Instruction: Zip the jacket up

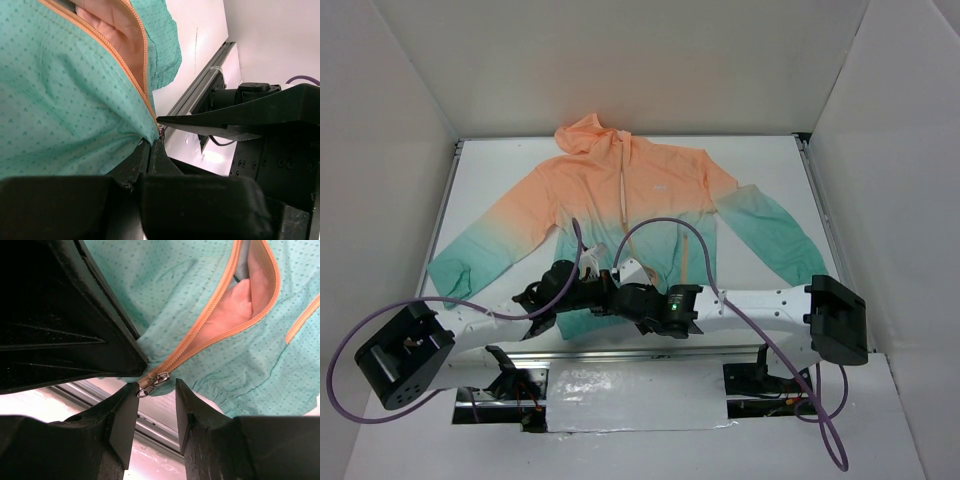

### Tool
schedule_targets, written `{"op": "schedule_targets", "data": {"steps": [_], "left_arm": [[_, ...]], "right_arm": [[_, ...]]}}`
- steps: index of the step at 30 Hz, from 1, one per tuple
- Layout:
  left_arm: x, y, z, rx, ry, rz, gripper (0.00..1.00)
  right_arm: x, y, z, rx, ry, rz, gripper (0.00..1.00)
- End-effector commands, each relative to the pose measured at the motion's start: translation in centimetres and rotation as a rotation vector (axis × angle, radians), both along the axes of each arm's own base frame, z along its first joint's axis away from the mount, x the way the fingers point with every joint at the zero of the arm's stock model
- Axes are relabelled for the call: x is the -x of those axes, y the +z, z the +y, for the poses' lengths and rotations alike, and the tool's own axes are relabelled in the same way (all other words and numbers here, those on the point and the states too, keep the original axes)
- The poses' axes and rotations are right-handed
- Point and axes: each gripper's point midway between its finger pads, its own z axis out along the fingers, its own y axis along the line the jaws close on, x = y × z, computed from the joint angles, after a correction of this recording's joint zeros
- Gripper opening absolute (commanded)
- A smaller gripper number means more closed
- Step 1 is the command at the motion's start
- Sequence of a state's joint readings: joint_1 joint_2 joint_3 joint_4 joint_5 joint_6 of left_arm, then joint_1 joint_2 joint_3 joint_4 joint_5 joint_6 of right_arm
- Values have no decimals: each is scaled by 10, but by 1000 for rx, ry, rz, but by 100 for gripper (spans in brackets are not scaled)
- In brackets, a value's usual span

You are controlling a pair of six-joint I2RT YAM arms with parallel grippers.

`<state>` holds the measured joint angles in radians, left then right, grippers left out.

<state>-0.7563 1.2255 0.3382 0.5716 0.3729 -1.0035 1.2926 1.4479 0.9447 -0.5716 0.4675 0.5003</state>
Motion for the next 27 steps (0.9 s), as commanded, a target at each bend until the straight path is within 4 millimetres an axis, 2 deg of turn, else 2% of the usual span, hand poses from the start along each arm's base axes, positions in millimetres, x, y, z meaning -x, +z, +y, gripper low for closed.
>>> {"op": "schedule_targets", "data": {"steps": [1, 6, 9, 17, 27], "left_arm": [[-2, 14, -7, 27, -10, -13, 0], [-2, 14, -10, 44, -24, -8, 0], [-3, 13, -10, 37, -20, -12, 0], [-3, 10, -11, 35, -29, -10, 0], [-3, 12, -10, 38, -27, -21, 0]], "right_arm": [[-8, 20, 6, -26, -18, -51, 42], [-9, 16, 7, -12, -18, -52, 42], [-8, 21, 13, -30, -12, -48, 42], [-9, 29, 13, -47, -24, -60, 41], [-6, 12, 11, -4, -5, -26, 34]]}}
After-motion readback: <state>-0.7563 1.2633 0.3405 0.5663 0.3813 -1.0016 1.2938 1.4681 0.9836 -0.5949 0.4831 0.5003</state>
